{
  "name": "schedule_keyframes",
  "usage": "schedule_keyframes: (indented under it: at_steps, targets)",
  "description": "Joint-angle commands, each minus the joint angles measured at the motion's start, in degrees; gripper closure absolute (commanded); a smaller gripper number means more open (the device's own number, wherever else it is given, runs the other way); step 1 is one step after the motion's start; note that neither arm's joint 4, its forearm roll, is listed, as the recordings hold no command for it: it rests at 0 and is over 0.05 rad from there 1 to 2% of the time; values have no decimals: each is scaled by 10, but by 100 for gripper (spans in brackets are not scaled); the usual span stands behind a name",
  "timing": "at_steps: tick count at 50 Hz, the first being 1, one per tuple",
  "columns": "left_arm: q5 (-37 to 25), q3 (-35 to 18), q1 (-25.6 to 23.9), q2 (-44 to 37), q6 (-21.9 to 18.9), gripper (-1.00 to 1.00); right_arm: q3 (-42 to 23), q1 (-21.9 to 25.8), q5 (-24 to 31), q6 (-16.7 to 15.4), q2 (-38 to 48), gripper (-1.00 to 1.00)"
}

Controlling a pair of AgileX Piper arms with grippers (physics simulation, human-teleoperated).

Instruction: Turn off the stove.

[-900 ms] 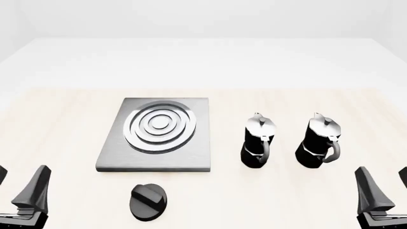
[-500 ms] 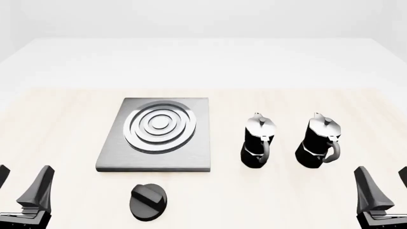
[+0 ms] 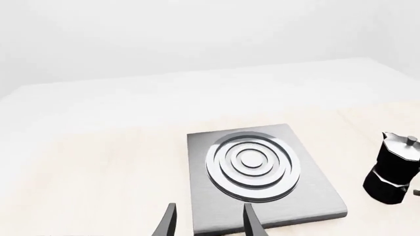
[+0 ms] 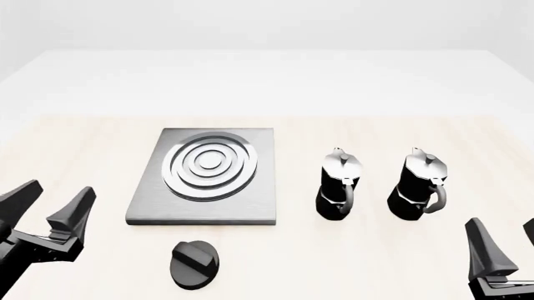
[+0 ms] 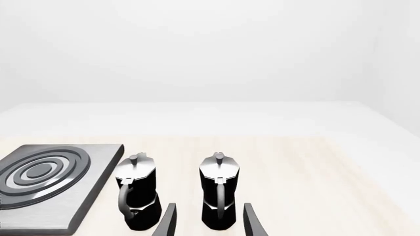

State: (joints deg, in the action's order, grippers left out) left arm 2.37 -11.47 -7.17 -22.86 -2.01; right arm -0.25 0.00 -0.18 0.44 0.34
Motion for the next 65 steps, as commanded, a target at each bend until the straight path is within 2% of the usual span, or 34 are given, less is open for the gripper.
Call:
schedule_keyframes:
  at_steps: [1, 5, 10, 14, 21, 24, 26, 34, 53, 65]
  targets:
    - [-48, -71, -41, -91, -8, -100, 0, 3, 1, 2, -2, -100]
    - [-85, -104, -53, -111, -27, -100, 0, 4, 1, 2, -2, -100]
    - [-121, -131, -64, -128, -87, -100, 0, 5, 1, 2, -2, -100]
    - [-159, -150, -86, -125, -104, -100, 0, 3, 0, 2, -2, -100]
    - [-202, -173, -116, -137, -111, -100, 0, 6, 0, 1, -2, -100]
    - [-206, -167, -120, -151, -133, -100, 0, 5, 0, 1, -2, -100]
    - [-212, -173, -119, -155, -121, -100, 0, 5, 0, 1, -2, -100]
    - [-243, -167, -139, -159, -141, -100, 1, 6, -1, 0, 0, -100]
    - [-278, -156, -163, -167, -155, -100, 1, 8, -7, 1, 7, -100]
    - [-221, -115, -149, -212, -167, -100, 1, 7, -11, 3, 11, -100]
